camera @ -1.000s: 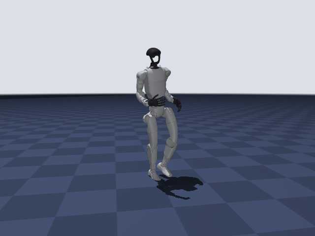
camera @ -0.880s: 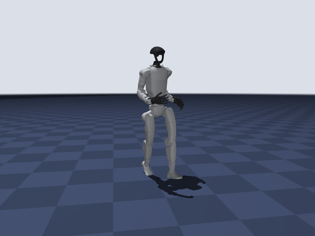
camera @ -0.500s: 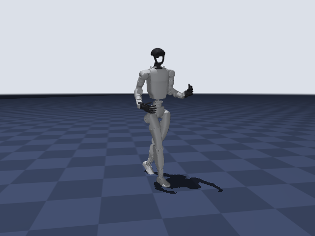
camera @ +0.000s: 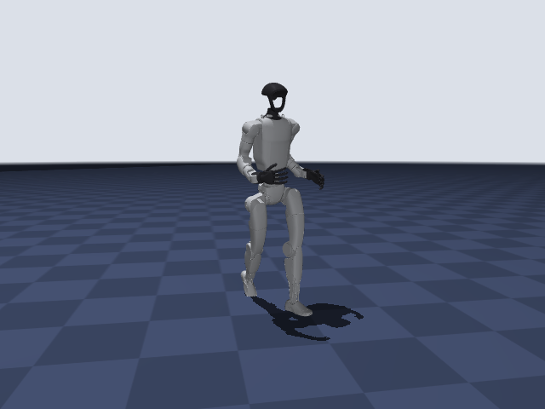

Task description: Walk run

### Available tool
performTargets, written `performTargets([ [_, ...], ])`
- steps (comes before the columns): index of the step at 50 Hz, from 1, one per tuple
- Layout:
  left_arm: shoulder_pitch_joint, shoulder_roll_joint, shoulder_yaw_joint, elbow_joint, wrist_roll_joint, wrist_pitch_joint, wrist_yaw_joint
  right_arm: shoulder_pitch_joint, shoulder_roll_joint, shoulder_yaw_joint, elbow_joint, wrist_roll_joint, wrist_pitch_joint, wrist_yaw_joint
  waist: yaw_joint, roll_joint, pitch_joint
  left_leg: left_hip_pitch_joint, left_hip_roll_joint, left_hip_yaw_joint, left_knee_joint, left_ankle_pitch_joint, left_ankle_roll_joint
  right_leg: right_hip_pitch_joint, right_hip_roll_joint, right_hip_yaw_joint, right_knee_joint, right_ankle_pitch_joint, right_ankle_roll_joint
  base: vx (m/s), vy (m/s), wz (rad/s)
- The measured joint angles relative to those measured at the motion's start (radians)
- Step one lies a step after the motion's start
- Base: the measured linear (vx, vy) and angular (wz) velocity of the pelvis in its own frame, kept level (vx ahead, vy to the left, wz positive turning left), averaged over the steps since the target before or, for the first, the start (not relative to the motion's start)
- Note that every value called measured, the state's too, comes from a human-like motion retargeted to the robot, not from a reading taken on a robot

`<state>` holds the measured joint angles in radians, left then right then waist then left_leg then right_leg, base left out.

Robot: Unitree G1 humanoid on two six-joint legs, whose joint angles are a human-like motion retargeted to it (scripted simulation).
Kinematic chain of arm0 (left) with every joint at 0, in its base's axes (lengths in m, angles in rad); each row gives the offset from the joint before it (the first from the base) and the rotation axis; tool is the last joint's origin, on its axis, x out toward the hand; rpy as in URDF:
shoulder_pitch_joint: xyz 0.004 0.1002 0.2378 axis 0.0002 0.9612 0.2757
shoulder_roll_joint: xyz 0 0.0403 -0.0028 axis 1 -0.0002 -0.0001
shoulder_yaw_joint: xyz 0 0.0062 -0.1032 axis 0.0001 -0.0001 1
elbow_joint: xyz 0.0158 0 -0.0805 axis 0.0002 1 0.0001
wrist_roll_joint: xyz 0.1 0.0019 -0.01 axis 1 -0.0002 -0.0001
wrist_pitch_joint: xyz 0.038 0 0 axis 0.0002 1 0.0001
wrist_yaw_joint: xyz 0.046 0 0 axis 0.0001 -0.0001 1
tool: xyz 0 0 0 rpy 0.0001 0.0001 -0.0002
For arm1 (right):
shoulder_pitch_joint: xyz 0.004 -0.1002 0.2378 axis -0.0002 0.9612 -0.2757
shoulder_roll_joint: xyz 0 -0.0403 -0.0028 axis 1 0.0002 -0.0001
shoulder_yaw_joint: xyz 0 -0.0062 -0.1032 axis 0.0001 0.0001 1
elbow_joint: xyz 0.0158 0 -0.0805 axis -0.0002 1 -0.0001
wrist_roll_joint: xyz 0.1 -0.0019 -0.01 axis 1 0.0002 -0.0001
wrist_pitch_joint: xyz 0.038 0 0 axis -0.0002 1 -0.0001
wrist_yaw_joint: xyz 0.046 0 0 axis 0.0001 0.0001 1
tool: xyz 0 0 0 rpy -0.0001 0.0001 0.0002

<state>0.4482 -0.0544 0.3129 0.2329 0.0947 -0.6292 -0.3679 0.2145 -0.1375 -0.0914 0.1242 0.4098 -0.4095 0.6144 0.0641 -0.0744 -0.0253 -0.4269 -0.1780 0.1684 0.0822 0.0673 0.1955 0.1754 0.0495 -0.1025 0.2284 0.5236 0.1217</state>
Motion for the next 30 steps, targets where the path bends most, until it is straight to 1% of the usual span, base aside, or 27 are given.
performTargets([
  [1, -0.029, 0.012, 0.004, -0.015, 0.009, 0.009, 0.037, 0.010, 0.009, 0.003, 0.004, -0.014, 0.006, 0.017, -0.046, -0.038, -0.004, 0.007, -0.049, -0.013, 0.114, -0.125, 0.040, -0.048, -0.011, 0.003, 0.193, 0.000, 0.045, 1.78, -0.60, 1.06],
  [2, -0.059, 0.023, 0.000, -0.023, 0.011, 0.015, 0.067, 0.027, 0.018, 0.003, 0.013, -0.026, 0.010, 0.032, -0.086, -0.067, -0.014, 0.014, -0.093, -0.048, 0.216, -0.229, 0.061, -0.094, -0.018, -0.001, 0.364, 0.000, 0.078, 2.35, -0.63, 1.54],
  [3, -0.088, 0.033, -0.019, -0.018, -0.004, 0.014, 0.080, 0.057, 0.027, -0.003, 0.032, -0.036, 0.013, 0.043, -0.116, -0.080, -0.032, 0.019, -0.127, -0.126, 0.290, -0.288, 0.045, -0.133, -0.018, -0.018, 0.493, 0.000, 0.088, 2.12, -0.55, 1.21],
  [4, -0.144, 0.041, -0.007, -0.005, -0.036, 0.011, 0.075, 0.071, 0.038, 0.006, 0.056, -0.035, 0.018, 0.050, -0.149, -0.049, -0.055, 0.027, -0.080, -0.136, 0.330, -0.328, 0.033, -0.184, 0.015, -0.026, 0.547, -0.009, 0.085, 1.59, -0.47, 0.73],
  [5, -0.214, 0.049, 0.020, 0.012, -0.077, 0.007, 0.061, 0.076, 0.050, 0.022, 0.084, -0.029, 0.024, 0.054, -0.182, 0.003, -0.079, 0.035, 0.007, -0.112, 0.352, -0.356, 0.024, -0.242, 0.065, -0.031, 0.565, -0.021, 0.077, 0.99, -0.43, 0.08],
  [7, -0.334, 0.048, 0.014, 0.020, -0.171, 0.033, -0.009, 0.116, 0.052, 0.038, 0.115, -0.017, 0.016, 0.034, -0.171, 0.039, -0.095, 0.098, 0.045, -0.116, 0.344, -0.395, 0.010, -0.353, 0.065, -0.033, 0.641, -0.176, 0.044, 1.15, -0.51, -0.29],
  [8, -0.375, 0.048, -0.021, 0.007, -0.207, 0.042, -0.012, 0.147, 0.050, 0.039, 0.124, -0.020, 0.011, 0.031, -0.170, 0.046, -0.102, 0.141, 0.056, -0.117, 0.317, -0.391, 0.000, -0.404, 0.048, -0.040, 0.651, -0.257, 0.021, 1.41, -0.64, -0.15],
  [10, -0.442, 0.062, -0.071, -0.036, -0.267, 0.053, 0.010, 0.196, 0.049, 0.029, 0.133, -0.031, 0.001, 0.029, -0.190, 0.063, -0.102, 0.230, 0.059, -0.129, 0.234, -0.329, -0.012, -0.505, -0.014, -0.068, 0.621, -0.401, -0.010, 1.21, -0.59, 0.35],
  [13, -0.473, 0.088, -0.121, -0.100, -0.292, 0.048, 0.051, 0.243, 0.051, 0.002, 0.138, -0.054, 0.006, 0.027, -0.289, 0.116, -0.102, 0.351, 0.064, -0.175, 0.126, -0.109, -0.060, -0.602, -0.144, -0.209, 0.420, -0.516, -0.028, 1.43, -0.64, 1.10],
  [15, -0.461, 0.106, -0.145, -0.134, -0.290, 0.043, 0.063, 0.253, 0.053, -0.016, 0.142, -0.067, 0.019, 0.035, -0.356, 0.145, -0.111, 0.418, 0.073, -0.180, 0.088, 0.063, -0.096, -0.649, -0.192, -0.283, 0.233, -0.573, -0.060, 1.12, -0.41, 1.00],
  [17, -0.433, 0.113, -0.152, -0.153, -0.282, 0.043, 0.054, 0.241, 0.054, -0.026, 0.137, -0.076, 0.031, 0.038, -0.402, 0.158, -0.113, 0.482, 0.075, -0.179, 0.071, 0.232, -0.125, -0.679, -0.173, -0.214, 0.047, -0.637, -0.052, 1.42, -0.70, 0.58],
  [18, -0.415, 0.114, -0.155, -0.157, -0.276, 0.047, 0.048, 0.228, 0.054, -0.027, 0.131, -0.080, 0.035, 0.035, -0.411, 0.165, -0.109, 0.512, 0.083, -0.176, 0.070, 0.310, -0.147, -0.688, -0.159, -0.148, -0.023, -0.668, -0.027, 1.52, -0.82, -0.17],
  [19, -0.397, 0.112, -0.158, -0.156, -0.272, 0.051, 0.042, 0.211, 0.051, -0.025, 0.118, -0.081, 0.037, 0.027, -0.402, 0.161, -0.105, 0.538, 0.078, -0.173, 0.085, 0.380, -0.175, -0.689, -0.158, -0.121, -0.056, -0.652, -0.027, 1.16, -0.54, -0.79],
  [20, -0.379, 0.108, -0.161, -0.153, -0.269, 0.054, 0.036, 0.192, 0.048, -0.021, 0.102, -0.081, 0.038, 0.017, -0.382, 0.152, -0.101, 0.562, 0.068, -0.171, 0.108, 0.446, -0.207, -0.687, -0.164, -0.113, -0.071, -0.613, -0.040, 0.92, -0.33, -1.02],
  [21, -0.354, 0.108, -0.169, -0.145, -0.271, 0.054, 0.024, 0.175, 0.044, -0.014, 0.076, -0.075, 0.042, 0.005, -0.375, 0.161, -0.074, 0.547, 0.093, -0.170, 0.258, 0.452, -0.234, -0.663, -0.132, -0.128, -0.031, -0.561, -0.106, 1.12, -0.46, -1.15],
  [22, -0.322, 0.108, -0.166, -0.135, -0.268, 0.050, 0.004, 0.158, 0.039, 0.000, 0.052, -0.066, 0.048, -0.008, -0.360, 0.171, -0.052, 0.525, 0.123, -0.155, 0.416, 0.456, -0.248, -0.642, -0.093, -0.132, 0.024, -0.547, -0.171, 1.66, -0.85, -1.52],
  [23, -0.277, 0.107, -0.140, -0.118, -0.256, 0.042, -0.029, 0.138, 0.032, 0.029, 0.031, -0.049, 0.059, -0.020, -0.332, 0.184, -0.040, 0.489, 0.160, -0.112, 0.589, 0.456, -0.235, -0.625, -0.038, -0.115, 0.109, -0.610, -0.234, 1.79, -0.93, -1.53],
  [24, -0.226, 0.102, -0.120, -0.083, -0.232, 0.032, -0.067, 0.118, 0.028, 0.041, 0.018, -0.019, 0.075, -0.030, -0.312, 0.188, -0.045, 0.457, 0.150, -0.125, 0.690, 0.456, -0.209, -0.611, 0.004, -0.044, 0.166, -0.671, -0.241, 1.78, -0.89, -1.06],
  [25, -0.171, 0.094, -0.104, -0.037, -0.202, 0.020, -0.107, 0.096, 0.024, 0.044, 0.009, 0.019, 0.093, -0.038, -0.298, 0.187, -0.059, 0.429, 0.115, -0.167, 0.756, 0.456, -0.177, -0.598, 0.042, 0.053, 0.209, -0.731, -0.221, 1.48, -0.66, -0.06],
  [26, -0.149, 0.077, -0.090, 0.024, -0.183, 0.015, -0.130, 0.044, 0.025, -0.018, 0.024, 0.059, 0.131, 0.006, -0.271, 0.153, -0.093, 0.352, 0.075, -0.160, 0.795, 0.415, -0.149, -0.582, -0.047, 0.009, 0.215, -0.760, -0.203, 1.33, -0.55, 0.23],
  [27, -0.122, 0.058, -0.077, 0.079, -0.177, 0.013, -0.154, 0.002, 0.024, -0.062, 0.037, 0.090, 0.161, 0.040, -0.249, 0.122, -0.122, 0.279, 0.051, -0.139, 0.835, 0.356, -0.119, -0.560, -0.110, -0.020, 0.217, -0.785, -0.193, 1.31, -0.49, -0.01],
  [28, -0.087, 0.037, -0.066, 0.123, -0.197, 0.014, -0.178, -0.020, 0.020, -0.069, 0.047, 0.105, 0.176, 0.058, -0.235, 0.097, -0.141, 0.214, 0.059, -0.091, 0.875, 0.265, -0.082, -0.530, -0.125, -0.021, 0.209, -0.804, -0.199, 1.41, -0.46, -0.15],
  [30, -0.014, 0.015, -0.061, 0.165, -0.256, 0.030, -0.215, -0.039, 0.010, -0.055, 0.039, 0.119, 0.156, 0.042, -0.233, 0.082, -0.151, 0.109, 0.069, -0.053, 0.853, 0.103, -0.012, -0.454, -0.117, -0.012, 0.159, -0.819, -0.195, 1.41, -0.40, 0.02],
])
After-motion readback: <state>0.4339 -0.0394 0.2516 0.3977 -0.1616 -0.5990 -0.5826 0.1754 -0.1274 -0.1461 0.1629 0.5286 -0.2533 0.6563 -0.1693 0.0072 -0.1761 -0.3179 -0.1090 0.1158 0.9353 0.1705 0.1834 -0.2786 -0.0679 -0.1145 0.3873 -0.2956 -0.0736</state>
